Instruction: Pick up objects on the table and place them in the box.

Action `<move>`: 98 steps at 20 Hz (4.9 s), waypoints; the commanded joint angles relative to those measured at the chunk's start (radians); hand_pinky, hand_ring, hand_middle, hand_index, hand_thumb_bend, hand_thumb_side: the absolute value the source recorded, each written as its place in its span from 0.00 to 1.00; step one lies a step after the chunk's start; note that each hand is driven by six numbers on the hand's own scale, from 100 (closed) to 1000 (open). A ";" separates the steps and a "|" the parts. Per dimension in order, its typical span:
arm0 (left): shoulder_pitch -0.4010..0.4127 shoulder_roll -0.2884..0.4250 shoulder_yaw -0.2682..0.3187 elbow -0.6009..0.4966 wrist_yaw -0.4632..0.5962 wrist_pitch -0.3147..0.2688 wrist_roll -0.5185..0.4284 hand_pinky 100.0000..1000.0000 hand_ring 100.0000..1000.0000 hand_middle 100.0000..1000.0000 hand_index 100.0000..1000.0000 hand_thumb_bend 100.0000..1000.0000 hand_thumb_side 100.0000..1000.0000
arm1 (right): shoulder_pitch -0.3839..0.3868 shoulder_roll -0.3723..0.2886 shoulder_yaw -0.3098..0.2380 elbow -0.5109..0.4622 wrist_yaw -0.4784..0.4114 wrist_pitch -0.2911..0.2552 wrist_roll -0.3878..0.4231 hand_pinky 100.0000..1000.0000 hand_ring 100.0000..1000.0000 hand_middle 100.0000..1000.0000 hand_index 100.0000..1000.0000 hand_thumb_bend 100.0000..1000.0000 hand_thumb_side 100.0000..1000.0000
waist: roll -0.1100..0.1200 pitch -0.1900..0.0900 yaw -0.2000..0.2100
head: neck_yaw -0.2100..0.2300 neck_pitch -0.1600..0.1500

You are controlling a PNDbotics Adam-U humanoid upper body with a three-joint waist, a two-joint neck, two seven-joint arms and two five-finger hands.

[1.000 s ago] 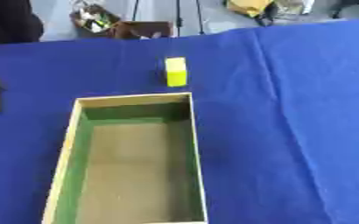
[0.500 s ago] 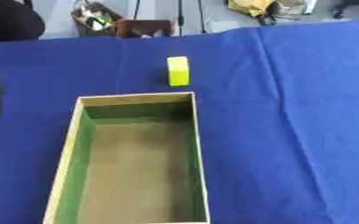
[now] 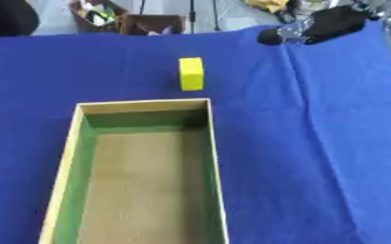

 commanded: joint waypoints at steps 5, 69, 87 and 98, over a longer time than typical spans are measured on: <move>-0.017 0.020 -0.020 -0.018 -0.012 -0.004 -0.016 0.11 0.38 0.43 0.59 0.00 0.66 | -0.063 0.023 0.014 0.108 0.082 -0.027 0.026 0.79 0.84 0.85 0.96 0.85 0.64 | -0.014 0.012 0.027 | -0.038 -0.043; -0.064 0.005 -0.037 -0.018 -0.035 0.002 -0.082 0.11 0.39 0.43 0.59 0.00 0.68 | -0.280 0.216 0.024 0.344 -0.125 -0.003 0.291 0.68 0.79 0.79 0.89 0.80 0.18 | -0.062 0.103 0.142 | -0.142 -0.136; -0.066 0.003 -0.037 -0.018 -0.041 0.005 -0.090 0.11 0.39 0.44 0.59 0.00 0.69 | -0.237 0.179 0.033 0.323 -0.042 0.020 0.215 0.67 0.77 0.71 0.83 0.69 0.30 | -0.065 0.112 0.140 | -0.136 -0.142; -0.071 -0.001 -0.038 -0.018 -0.044 0.003 -0.102 0.11 0.39 0.44 0.59 0.00 0.69 | -0.231 0.184 0.034 0.337 -0.073 0.025 0.199 0.63 0.75 0.66 0.79 0.46 0.26 | -0.068 0.124 0.150 | -0.144 -0.152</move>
